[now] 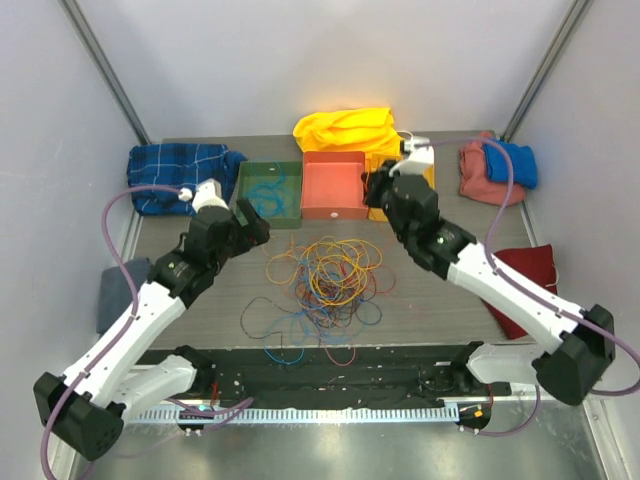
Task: Untangle the cables
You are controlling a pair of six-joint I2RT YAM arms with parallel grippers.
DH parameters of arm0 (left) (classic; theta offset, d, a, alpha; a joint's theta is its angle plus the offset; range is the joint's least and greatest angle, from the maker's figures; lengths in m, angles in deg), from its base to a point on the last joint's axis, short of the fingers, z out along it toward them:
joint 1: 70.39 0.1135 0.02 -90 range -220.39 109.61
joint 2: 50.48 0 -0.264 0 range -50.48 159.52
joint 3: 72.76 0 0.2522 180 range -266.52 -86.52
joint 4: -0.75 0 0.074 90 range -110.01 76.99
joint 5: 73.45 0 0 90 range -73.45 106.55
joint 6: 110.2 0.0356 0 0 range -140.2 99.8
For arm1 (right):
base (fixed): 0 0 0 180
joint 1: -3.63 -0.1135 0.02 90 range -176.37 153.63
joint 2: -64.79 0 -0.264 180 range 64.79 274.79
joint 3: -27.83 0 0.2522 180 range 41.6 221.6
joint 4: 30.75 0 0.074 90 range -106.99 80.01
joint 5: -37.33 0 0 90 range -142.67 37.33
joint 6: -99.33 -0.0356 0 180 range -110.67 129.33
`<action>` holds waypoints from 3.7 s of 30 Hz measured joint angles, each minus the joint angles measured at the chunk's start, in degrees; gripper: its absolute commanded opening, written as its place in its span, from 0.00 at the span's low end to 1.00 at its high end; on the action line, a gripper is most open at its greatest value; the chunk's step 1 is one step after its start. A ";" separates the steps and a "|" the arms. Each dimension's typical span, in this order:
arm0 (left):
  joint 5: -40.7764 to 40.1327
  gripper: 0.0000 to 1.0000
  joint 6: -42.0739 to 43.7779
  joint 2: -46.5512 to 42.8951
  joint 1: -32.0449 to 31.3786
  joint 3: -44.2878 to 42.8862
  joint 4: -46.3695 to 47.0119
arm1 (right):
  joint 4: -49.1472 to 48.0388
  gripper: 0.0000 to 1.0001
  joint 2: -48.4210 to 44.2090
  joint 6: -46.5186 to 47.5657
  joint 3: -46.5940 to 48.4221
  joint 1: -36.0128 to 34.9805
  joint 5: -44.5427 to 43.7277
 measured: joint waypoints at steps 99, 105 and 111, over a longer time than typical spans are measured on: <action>7.28 0.78 -10.36 0.98 -8.33 20.00 2.73 | 6.60 0.49 11.23 -9.44 -24.22 5.20 -0.39; 7.28 0.78 -10.40 1.01 -8.33 19.96 2.80 | 5.14 0.33 13.55 -10.10 -24.65 5.20 -0.11; 7.28 0.78 -10.95 1.60 -8.35 19.56 2.89 | 2.95 0.09 14.64 -10.32 -24.63 5.20 -0.02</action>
